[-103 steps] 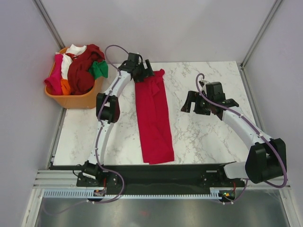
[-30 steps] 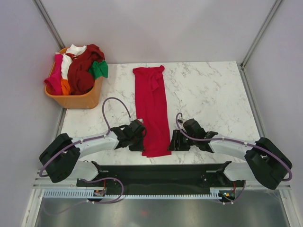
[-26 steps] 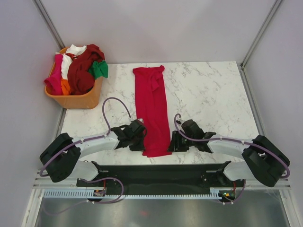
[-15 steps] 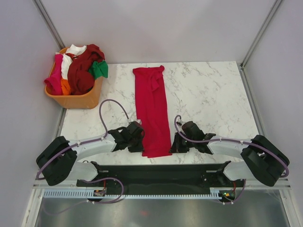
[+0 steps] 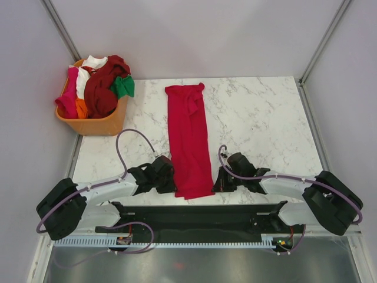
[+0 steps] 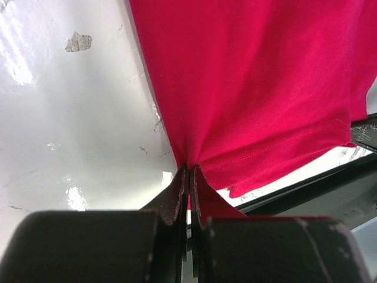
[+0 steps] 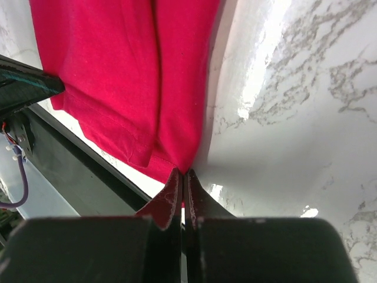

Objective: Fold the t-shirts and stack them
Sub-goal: Fold the tshirt

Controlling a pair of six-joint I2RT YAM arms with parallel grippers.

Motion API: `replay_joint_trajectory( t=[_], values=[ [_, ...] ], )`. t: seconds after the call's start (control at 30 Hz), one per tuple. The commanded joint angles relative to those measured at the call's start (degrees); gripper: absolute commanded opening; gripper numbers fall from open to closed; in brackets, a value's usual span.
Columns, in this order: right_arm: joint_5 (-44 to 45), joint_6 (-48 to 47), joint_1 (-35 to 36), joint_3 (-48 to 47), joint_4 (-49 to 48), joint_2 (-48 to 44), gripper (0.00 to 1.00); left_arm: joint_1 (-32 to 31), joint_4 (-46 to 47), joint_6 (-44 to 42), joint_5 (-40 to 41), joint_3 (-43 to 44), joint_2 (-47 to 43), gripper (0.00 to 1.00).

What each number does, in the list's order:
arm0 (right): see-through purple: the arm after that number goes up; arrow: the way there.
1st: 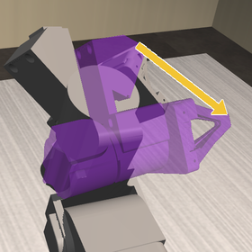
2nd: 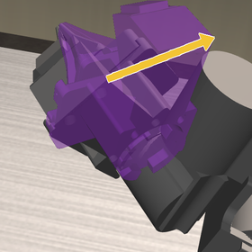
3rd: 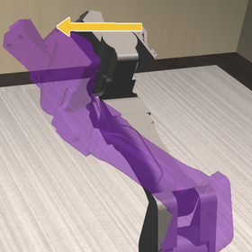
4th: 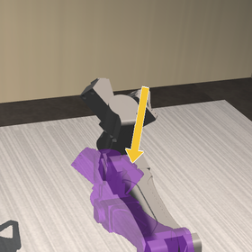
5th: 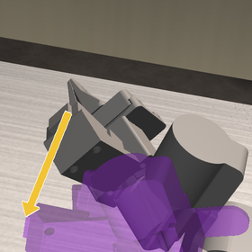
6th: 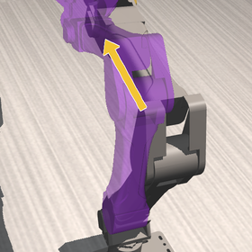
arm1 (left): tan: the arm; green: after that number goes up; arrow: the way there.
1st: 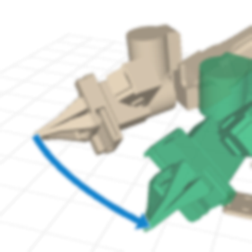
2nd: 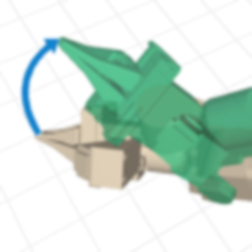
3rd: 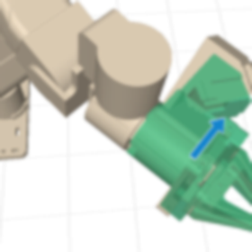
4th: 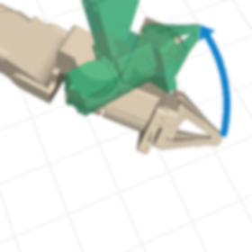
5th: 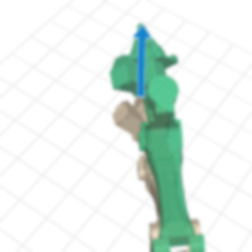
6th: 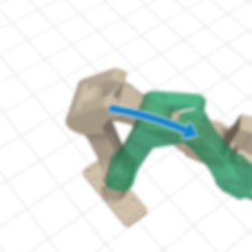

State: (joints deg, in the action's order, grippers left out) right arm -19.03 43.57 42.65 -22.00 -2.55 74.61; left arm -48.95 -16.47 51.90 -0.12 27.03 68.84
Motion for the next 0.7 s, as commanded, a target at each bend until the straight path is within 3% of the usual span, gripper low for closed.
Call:
replay_joint_trajectory(
  t=[0.0, 0.1, 0.37, 0.67],
  values=[
    [1.5, 0.3, 1.0, -0.3, 4.3, -1.9, 0.0, -0.4, -3.1, 1.8, 0.4, -1.9, -1.2, 0.02],
    [4.9, 0.8, 2.9, -3.5, 10.6, -5.5, 0.0, -0.9, -4.3, 2.4, -2.3, -1.5, -4.8, 0.02],
    [8.2, 2.7, 4.8, -11.7, 21.7, -15.8, 0.0, -1.1, -15.6, 2.8, -0.3, 5.2, -16.6, 0.02],
    [14.9, -2.9, 5.0, -27.0, 29.5, -9.0, 0.0, -1.1, -21.2, -1.8, 5.2, 17.1, -14.1, 0.02]
  ],
)
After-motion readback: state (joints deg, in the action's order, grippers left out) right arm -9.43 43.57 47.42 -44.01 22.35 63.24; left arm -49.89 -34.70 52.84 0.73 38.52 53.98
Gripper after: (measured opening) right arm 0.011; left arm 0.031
